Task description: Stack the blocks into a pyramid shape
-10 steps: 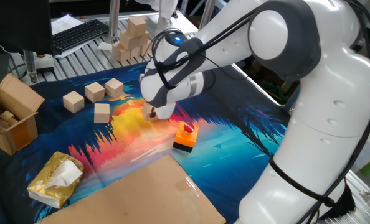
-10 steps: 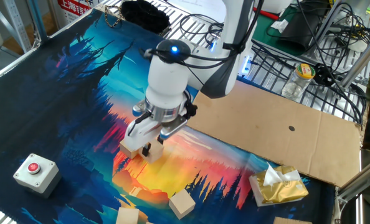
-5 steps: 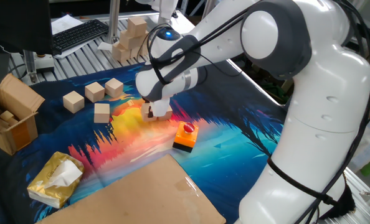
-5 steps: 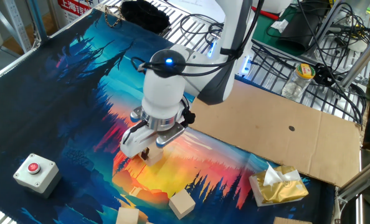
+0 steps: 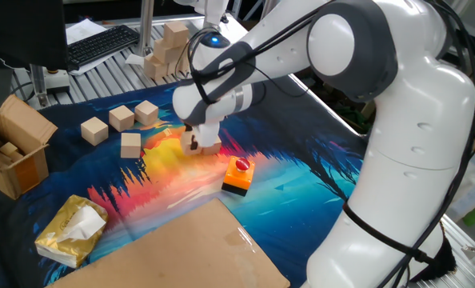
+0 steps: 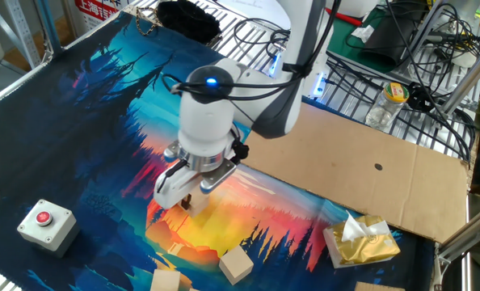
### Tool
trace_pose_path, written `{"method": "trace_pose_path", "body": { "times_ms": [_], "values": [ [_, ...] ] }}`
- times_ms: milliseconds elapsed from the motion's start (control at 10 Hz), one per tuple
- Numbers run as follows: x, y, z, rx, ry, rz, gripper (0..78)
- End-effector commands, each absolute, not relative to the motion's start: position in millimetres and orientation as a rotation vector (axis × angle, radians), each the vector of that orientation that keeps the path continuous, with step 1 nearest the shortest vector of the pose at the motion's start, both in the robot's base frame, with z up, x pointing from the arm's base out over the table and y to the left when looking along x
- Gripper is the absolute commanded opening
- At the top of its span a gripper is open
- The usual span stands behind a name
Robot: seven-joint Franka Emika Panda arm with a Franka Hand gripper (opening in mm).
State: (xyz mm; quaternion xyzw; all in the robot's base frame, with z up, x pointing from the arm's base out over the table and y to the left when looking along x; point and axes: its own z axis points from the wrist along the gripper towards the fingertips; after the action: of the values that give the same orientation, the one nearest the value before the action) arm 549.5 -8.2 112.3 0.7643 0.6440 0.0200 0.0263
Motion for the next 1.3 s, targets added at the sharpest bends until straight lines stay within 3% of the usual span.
{"method": "trace_pose_path", "body": {
  "times_ms": [100,1300],
  "values": [
    [555.2,-13.8,108.9,2.321,2.053,0.067,1.1],
    [548.9,-23.1,92.9,2.265,2.170,0.059,1.1]
  ]
}}
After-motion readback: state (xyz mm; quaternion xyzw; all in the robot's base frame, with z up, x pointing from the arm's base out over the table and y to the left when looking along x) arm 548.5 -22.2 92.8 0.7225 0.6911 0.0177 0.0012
